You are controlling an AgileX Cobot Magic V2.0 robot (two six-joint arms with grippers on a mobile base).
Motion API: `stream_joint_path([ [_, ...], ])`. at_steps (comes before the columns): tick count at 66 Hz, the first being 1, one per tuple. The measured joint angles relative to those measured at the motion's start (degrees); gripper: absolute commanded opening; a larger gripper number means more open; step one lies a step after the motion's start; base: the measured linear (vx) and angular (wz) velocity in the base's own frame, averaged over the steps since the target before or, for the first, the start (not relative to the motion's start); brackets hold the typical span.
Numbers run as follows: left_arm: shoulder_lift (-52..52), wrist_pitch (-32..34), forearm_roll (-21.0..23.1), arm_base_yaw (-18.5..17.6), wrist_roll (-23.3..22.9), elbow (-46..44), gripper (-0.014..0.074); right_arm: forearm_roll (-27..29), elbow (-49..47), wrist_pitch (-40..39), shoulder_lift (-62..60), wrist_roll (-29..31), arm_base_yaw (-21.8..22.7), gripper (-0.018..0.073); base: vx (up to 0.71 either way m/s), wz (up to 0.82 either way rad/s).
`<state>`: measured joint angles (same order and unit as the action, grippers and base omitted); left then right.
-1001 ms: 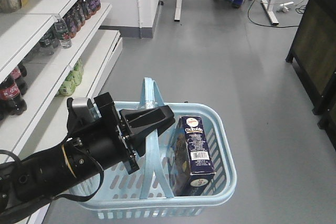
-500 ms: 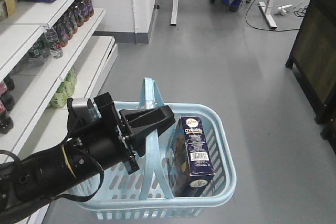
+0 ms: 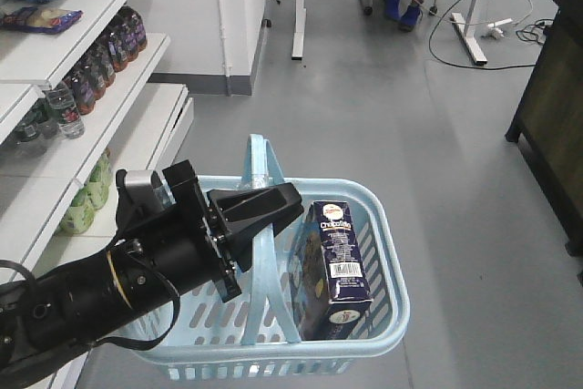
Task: Left arm holds basket, right arm returns cookies
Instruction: 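Drive toward the desk area carrying the basket in the left gripper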
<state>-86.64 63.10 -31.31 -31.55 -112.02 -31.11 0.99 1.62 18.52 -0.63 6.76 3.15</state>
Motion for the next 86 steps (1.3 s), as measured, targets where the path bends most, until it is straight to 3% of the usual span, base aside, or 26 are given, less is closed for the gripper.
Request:
stream_joint_path([
  [86,0.0,0.0,0.0,0.0,0.0,0.0,-0.0003,0.0,0.0,0.0,0.0,0.0,0.0,0.0004,0.47,0.0],
])
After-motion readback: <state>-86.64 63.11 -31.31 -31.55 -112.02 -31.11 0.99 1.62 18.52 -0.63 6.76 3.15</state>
